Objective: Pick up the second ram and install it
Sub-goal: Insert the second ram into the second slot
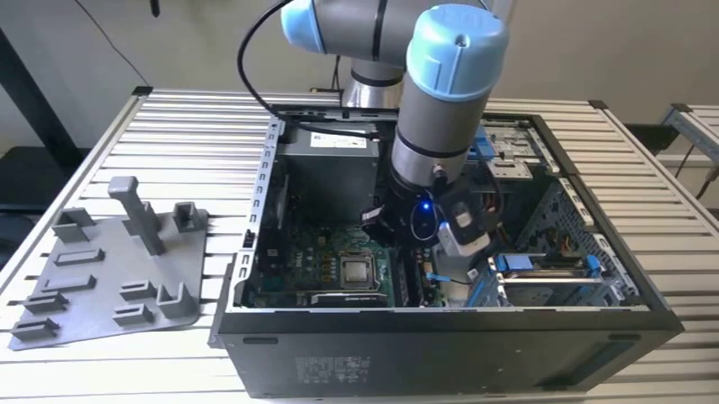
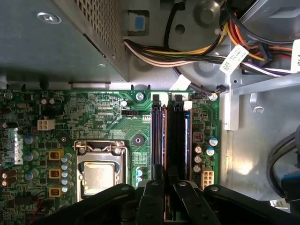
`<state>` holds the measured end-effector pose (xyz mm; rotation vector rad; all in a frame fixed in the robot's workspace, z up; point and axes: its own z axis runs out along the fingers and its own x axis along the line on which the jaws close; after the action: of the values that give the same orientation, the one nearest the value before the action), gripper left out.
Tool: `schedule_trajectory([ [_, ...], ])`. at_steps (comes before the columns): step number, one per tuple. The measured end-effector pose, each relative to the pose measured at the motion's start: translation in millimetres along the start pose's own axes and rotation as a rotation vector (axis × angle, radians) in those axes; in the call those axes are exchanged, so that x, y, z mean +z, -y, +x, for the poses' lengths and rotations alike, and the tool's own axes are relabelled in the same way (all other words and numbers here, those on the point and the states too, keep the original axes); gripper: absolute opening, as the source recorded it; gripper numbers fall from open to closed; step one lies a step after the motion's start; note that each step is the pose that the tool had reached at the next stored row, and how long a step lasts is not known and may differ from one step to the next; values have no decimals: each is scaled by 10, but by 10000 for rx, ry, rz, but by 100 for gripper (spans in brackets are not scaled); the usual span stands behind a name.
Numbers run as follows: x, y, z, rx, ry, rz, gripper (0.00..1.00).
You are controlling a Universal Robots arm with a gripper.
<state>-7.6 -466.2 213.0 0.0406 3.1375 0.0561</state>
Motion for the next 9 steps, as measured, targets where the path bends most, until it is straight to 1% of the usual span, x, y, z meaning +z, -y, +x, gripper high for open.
schedule_trajectory([
  [3,17,1,0,0,-1,2,14],
  [9,20,1,0,1,-1,3,14],
])
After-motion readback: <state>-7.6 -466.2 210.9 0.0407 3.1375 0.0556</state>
